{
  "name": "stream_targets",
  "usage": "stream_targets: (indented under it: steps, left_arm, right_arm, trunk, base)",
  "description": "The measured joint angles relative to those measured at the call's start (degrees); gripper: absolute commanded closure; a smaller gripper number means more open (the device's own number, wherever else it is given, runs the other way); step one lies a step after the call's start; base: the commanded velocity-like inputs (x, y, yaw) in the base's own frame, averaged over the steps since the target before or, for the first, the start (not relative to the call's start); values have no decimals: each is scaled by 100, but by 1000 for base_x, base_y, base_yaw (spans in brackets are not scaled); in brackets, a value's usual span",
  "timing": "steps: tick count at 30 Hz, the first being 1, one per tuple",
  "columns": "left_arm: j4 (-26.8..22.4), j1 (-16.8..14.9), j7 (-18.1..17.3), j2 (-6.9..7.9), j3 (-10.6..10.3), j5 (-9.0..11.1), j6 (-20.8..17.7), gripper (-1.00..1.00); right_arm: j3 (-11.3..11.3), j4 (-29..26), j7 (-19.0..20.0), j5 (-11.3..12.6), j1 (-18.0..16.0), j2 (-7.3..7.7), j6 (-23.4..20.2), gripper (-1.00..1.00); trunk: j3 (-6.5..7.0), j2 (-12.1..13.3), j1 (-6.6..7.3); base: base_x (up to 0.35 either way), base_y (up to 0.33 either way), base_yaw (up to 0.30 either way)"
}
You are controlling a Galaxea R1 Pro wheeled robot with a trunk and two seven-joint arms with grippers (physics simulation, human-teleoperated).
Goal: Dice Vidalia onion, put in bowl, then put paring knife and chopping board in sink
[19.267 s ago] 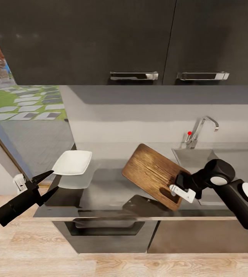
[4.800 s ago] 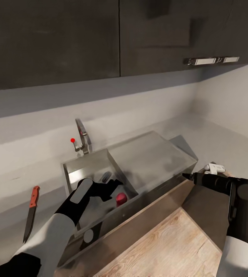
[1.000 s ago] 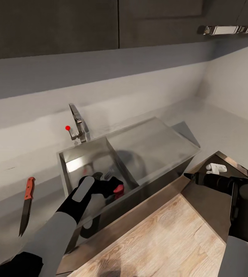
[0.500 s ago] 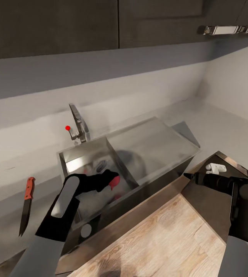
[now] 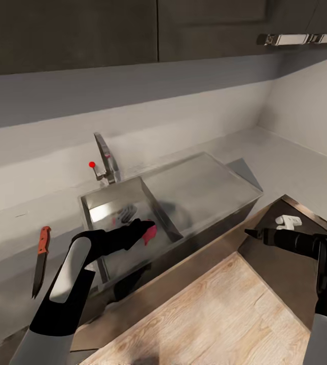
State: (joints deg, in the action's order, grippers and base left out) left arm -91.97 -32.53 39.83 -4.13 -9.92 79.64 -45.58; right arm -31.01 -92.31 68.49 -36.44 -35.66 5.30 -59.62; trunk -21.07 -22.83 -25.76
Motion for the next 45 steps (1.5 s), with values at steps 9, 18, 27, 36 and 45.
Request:
stream_targets:
  steps: [9, 18, 27, 36, 45]
  left_arm:
    - [-11, 238, -1584, 54, 351, -13, -125, 100]
    - [-16, 260, -2024, 64, 411, 3, -200, 100]
    - [-14, 261, -3554, 223, 426, -2, -720, 100]
    - [-11, 401, -3643, 363, 668, 3, -741, 100]
    - [-13, 419, -3656, 372, 690, 4, -747, 100]
  right_arm:
    - [11, 0, 44, 3, 4, 1, 1, -100]
    - [13, -9, 45, 5, 12, -4, 0, -100]
    - [12, -10, 45, 5, 13, -2, 0, -100]
    - [12, -10, 45, 5, 14, 3, -1, -100]
    - [-4, -8, 509, 16, -4, 23, 5, -100]
  trunk:
    - [7, 0, 0]
    - [74, 0, 1]
    - [155, 0, 1]
    - [238, 0, 1]
    - [275, 0, -1]
  base:
    - [-6, 0, 238]
    - [0, 0, 150]
    - [0, 0, 94]
    - [-1, 0, 53]
    - [-88, 128, 127]
